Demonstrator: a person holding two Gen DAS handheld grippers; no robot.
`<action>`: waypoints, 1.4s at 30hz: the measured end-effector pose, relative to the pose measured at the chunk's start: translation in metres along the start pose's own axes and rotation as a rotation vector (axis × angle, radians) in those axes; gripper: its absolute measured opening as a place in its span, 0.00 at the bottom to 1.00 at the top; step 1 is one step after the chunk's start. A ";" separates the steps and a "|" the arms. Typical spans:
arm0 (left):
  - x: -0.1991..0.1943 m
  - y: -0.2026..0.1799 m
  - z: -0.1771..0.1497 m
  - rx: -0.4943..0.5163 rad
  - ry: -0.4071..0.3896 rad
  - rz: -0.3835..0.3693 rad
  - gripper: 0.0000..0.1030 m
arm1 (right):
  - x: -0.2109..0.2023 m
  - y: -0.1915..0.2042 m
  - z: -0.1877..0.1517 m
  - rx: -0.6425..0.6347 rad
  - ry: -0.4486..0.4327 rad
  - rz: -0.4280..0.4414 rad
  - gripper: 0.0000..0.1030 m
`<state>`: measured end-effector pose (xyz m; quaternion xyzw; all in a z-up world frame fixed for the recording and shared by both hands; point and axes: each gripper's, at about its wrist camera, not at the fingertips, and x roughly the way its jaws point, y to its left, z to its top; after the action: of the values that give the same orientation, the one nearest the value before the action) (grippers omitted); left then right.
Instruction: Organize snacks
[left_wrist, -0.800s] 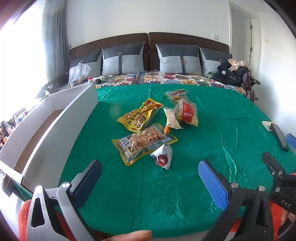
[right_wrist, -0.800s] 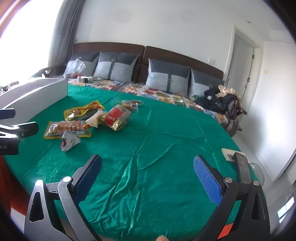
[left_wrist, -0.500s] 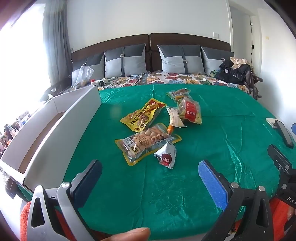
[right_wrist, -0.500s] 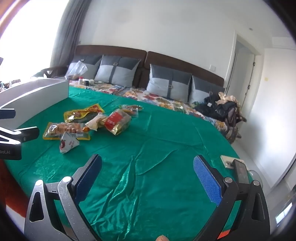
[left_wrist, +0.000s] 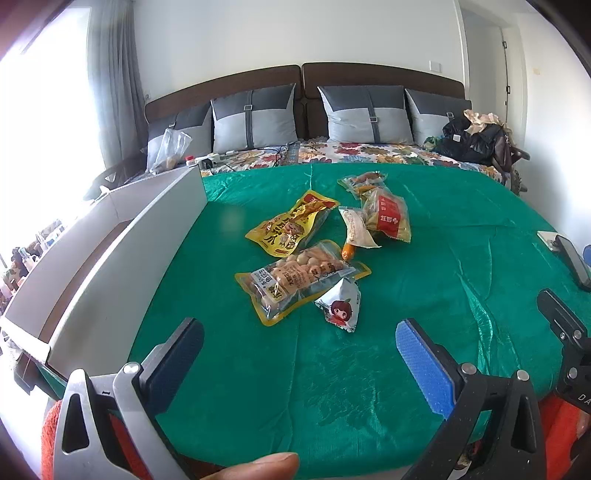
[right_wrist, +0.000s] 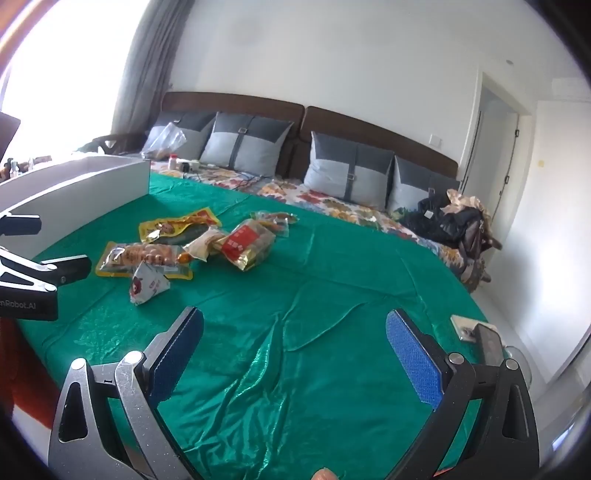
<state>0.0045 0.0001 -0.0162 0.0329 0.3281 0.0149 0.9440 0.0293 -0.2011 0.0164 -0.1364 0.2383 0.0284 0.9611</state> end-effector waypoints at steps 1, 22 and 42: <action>0.000 0.000 0.000 -0.002 -0.002 0.000 1.00 | 0.001 0.000 0.000 0.004 0.004 -0.001 0.98; 0.004 -0.002 -0.002 0.007 0.000 0.005 1.00 | 0.007 -0.002 -0.003 0.028 0.007 0.020 0.98; 0.009 -0.001 -0.005 0.012 0.012 0.016 1.00 | 0.011 0.001 -0.005 0.029 0.015 0.026 0.98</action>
<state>0.0085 -0.0006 -0.0253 0.0412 0.3333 0.0208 0.9417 0.0364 -0.2018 0.0067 -0.1194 0.2477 0.0365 0.9608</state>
